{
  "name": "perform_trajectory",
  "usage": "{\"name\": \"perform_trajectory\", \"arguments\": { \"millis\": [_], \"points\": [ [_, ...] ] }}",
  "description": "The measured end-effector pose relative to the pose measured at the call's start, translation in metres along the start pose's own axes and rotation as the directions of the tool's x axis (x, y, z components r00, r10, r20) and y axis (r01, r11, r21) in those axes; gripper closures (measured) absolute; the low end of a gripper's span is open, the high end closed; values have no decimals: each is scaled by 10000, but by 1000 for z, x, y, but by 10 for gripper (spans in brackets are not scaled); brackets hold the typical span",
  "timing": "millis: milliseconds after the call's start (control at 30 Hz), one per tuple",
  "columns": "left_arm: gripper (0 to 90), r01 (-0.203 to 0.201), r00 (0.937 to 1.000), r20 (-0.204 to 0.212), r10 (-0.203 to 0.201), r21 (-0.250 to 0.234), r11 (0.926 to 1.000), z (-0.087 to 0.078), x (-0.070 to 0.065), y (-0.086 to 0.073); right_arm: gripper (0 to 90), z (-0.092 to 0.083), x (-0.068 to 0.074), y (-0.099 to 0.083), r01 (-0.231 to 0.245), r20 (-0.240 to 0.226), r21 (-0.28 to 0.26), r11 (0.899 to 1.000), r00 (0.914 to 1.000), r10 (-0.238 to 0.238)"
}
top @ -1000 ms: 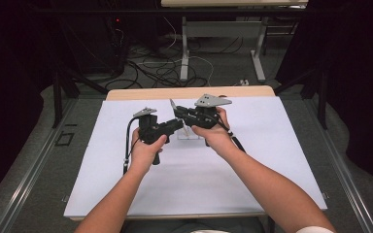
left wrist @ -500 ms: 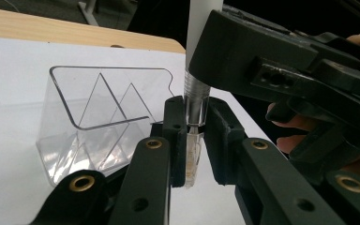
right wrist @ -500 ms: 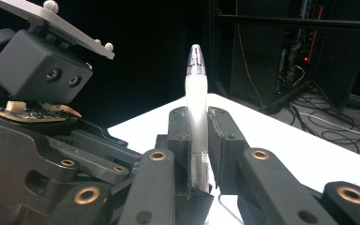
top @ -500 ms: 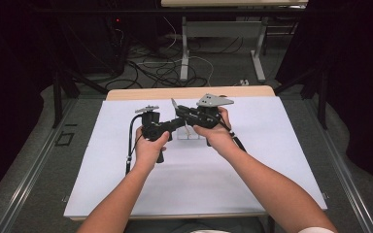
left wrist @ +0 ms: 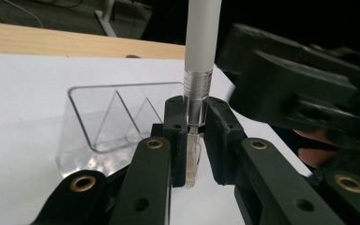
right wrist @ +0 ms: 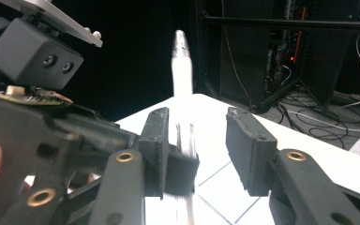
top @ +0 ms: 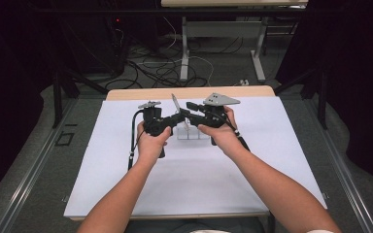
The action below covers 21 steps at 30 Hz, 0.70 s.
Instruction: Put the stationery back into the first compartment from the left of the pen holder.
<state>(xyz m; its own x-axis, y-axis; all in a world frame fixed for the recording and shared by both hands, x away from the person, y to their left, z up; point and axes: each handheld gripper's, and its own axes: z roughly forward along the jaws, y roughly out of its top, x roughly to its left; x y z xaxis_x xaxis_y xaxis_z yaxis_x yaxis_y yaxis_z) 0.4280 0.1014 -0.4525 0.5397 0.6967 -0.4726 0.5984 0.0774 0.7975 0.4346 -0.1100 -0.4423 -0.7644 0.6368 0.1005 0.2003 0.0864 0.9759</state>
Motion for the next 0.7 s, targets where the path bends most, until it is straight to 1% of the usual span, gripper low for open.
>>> {"name": "perform_trajectory", "arguments": {
  "millis": [33,67,100,133,167,200,233,267,333,367,433,467,500,533,567,600,633,700],
  "points": [
    [797,-62,10000,-65,62,-60,10000,0,1,2,552,-2,-1,-1,-136,20,-23,9999,9999,136],
    [797,-11,9999,-150,8,-187,9998,0,1,2,537,-4,-4,-3,-207,12,-53,9998,9998,207],
    [798,-72,9997,-237,67,-209,9998,0,2,4,519,-6,-4,-4,-361,-1,15,9993,9993,361],
    [798,-174,9992,-358,161,-351,9992,1,2,5,496,-9,-6,-6,-483,-103,159,9987,9988,484],
    [797,-212,9987,-468,194,-390,9990,1,3,6,486,-11,-7,-9,-440,-23,142,9989,9990,441],
    [798,-298,9983,-513,275,-437,9986,2,4,7,475,-16,-8,-14,-476,-26,154,9987,9989,477],
    [798,-313,9976,-629,279,-534,9981,3,4,8,475,-16,-8,-14,-476,-26,154,9987,9989,477],
    [797,-341,9971,-698,304,-525,9980,3,5,9,459,-18,-10,-17,-531,-38,187,9984,9986,531],
    [798,-442,9955,-869,383,-669,9968,5,7,11,432,-23,-12,-23,-597,70,217,9980,9982,596],
    [797,-490,9945,-959,416,-755,9959,6,7,12,415,-31,-15,-31,-648,463,306,9974,9969,634],
    [797,-518,9936,-1048,426,-867,9949,6,7,14,392,-33,-16,-33,-678,469,357,9971,9967,661],
    [797,-574,9930,-1084,466,-984,9935,7,7,14,349,-39,-19,-40,-575,561,681,9960,9970,537],
    [797,-649,9922,-1128,531,-1039,9925,7,7,15,349,-39,-19,-40,-575,561,681,9960,9970,537],
    [797,-713,9907,-1226,582,-1052,9919,8,7,16,345,-42,-20,-44,-635,641,657,9958,9962,593],
    [797,-826,9885,-1346,682,-1039,9912,9,7,17,330,-45,-22,-47,-827,614,771,9936,9951,781],
    [797,-885,9871,-1424,732,-1042,9906,10,7,18,289,-48,-24,-52,-1030,594,893,9907,9934,979],
    [797,-895,9860,-1497,728,-1080,9901,11,8,18,274,-50,-25,-54,-1057,682,936,9900,9927,995],
    [797,-933,9843,-1599,751,-1095,9896,13,9,19,259,-57,-27,-61,-934,782,985,9907,9932,858]
  ]
}}
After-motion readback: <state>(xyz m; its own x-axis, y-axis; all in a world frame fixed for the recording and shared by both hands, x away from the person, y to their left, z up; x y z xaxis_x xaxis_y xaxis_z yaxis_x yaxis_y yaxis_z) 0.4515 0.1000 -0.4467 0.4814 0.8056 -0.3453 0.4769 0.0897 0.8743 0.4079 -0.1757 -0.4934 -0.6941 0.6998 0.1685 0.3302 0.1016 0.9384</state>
